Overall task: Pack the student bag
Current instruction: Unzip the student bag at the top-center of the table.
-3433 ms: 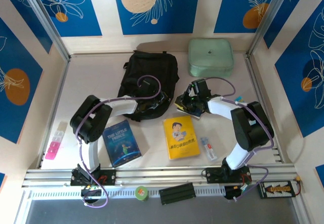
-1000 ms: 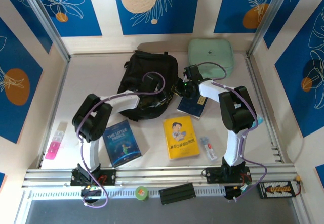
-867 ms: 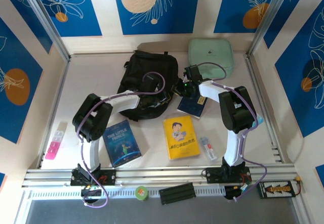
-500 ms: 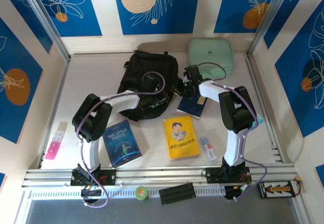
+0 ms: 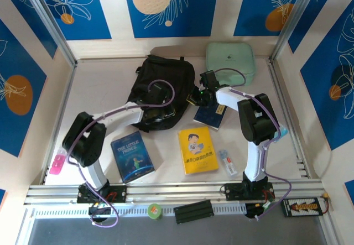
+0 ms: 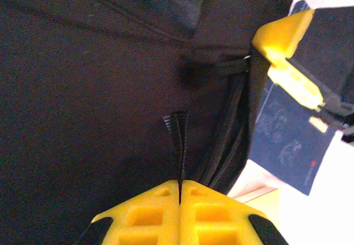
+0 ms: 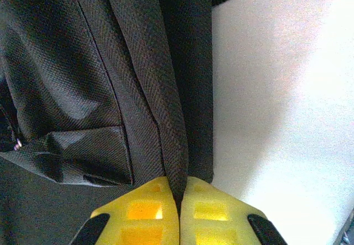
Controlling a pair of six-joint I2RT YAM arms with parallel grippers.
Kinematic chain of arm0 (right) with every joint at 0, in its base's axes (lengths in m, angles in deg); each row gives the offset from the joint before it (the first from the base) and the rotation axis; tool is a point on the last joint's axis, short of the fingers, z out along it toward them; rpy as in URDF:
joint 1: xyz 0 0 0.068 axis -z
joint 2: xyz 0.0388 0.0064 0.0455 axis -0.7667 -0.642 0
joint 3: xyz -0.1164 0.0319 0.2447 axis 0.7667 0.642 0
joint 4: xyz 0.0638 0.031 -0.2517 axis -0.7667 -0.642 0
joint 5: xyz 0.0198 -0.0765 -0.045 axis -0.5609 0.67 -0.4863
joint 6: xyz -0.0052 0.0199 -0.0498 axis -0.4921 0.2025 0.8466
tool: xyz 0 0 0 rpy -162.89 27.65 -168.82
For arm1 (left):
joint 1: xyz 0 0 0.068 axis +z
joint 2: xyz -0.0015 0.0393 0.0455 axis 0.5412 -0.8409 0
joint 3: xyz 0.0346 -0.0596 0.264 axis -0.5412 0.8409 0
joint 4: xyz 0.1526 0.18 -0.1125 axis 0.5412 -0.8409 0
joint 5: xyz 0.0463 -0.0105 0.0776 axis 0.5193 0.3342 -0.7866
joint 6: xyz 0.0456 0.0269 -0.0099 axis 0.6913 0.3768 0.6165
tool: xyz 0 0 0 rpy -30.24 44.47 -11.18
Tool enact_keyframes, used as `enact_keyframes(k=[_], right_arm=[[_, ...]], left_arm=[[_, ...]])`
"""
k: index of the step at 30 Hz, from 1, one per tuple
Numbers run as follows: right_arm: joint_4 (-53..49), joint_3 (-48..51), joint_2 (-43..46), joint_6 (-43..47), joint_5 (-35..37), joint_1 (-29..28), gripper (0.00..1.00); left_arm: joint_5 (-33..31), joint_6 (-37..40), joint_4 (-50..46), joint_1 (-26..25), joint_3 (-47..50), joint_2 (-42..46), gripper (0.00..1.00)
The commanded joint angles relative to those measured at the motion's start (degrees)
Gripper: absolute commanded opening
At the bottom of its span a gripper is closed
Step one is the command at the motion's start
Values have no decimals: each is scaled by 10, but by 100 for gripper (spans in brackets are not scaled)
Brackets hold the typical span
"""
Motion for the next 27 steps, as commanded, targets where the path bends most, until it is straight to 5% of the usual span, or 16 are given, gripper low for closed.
enact_keyframes(k=[1,10,15,17,23,27], right_arm=[[-38,-14,-22,-8,56,5,0],[-52,-36,-25,1,80,5,0],[-49,-55,7,28,41,5,0],[-65,-56,44,27,15,3,9],[-61,70,184,-40,4,3,57],[-75,145,250,-94,-15,23,67]], left_arm=[[-61,51,-111,-9,12,53,0],[-182,132,-218,6,42,129,0],[-104,182,-142,8,51,145,0],[-44,192,-97,6,44,136,0],[18,204,-34,-2,-5,86,0],[41,209,-16,-11,-32,51,0]])
